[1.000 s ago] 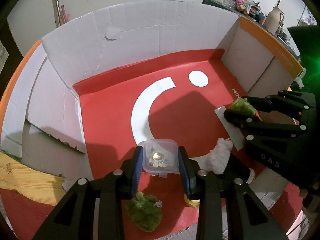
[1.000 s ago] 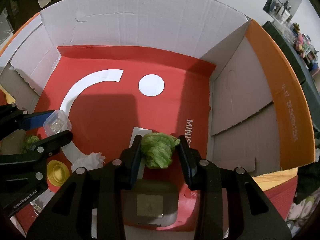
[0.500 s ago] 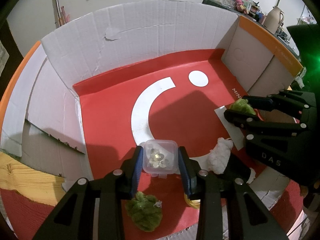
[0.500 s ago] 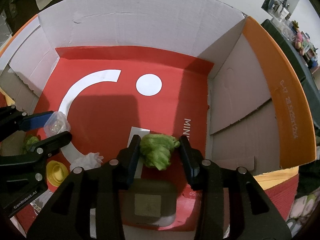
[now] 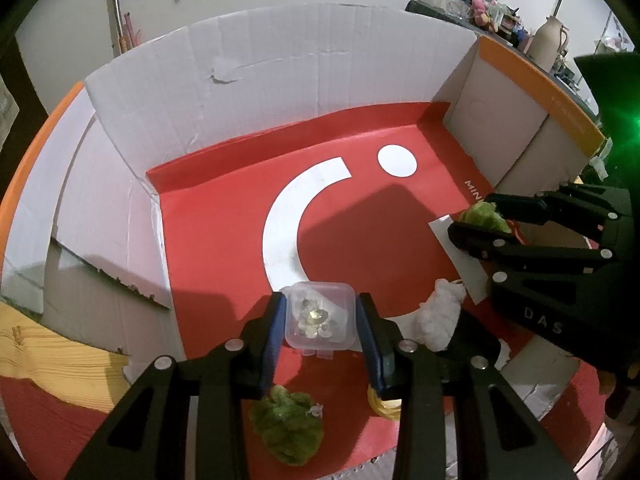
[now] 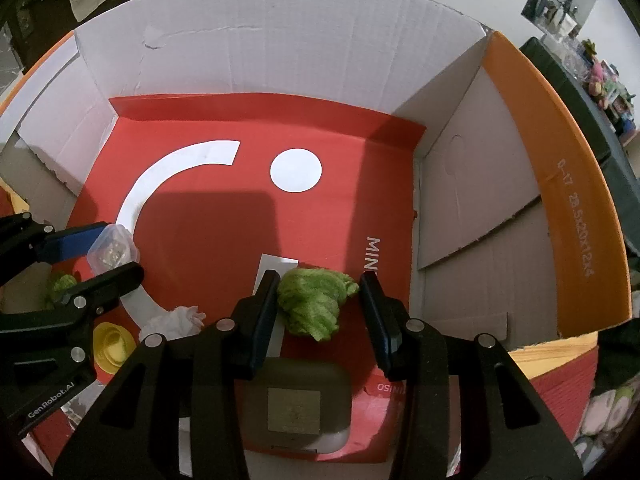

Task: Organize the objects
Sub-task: 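Lower the coin box and yarn ball onto the box floor and open both tools, then withdraw both tools from the box toward the remaining items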

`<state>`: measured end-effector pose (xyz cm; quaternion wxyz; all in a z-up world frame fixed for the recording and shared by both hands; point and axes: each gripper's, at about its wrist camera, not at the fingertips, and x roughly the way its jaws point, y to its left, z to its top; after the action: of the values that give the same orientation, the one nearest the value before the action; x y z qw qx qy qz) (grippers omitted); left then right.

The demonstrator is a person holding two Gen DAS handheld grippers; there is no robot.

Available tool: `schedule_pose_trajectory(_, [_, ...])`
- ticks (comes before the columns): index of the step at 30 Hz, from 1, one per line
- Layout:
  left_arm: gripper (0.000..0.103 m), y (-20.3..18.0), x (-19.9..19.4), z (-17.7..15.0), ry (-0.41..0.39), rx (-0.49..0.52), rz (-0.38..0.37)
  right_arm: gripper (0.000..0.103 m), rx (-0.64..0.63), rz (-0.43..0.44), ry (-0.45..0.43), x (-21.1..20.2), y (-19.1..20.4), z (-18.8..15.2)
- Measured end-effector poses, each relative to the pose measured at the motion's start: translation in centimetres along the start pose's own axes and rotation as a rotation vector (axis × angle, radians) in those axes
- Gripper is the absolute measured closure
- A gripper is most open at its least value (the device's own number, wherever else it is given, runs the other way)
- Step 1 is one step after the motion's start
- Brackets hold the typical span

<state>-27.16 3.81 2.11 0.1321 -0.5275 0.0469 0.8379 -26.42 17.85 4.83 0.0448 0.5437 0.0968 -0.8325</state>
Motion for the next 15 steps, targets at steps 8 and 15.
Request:
schedule_pose_trajectory(8, [0.065, 1.0, -0.8, 0.5, 0.001, -0.029, -0.030, 0.062, -0.001, -0.006, -0.002, -0.4, 0.7, -1.3])
schedule_pose_trajectory(15, [0.065, 1.8, -1.6, 0.6, -0.015, -0.043, -0.031, 0.060, 0.014, -0.003, -0.033, -1.4, 0.8, -1.0])
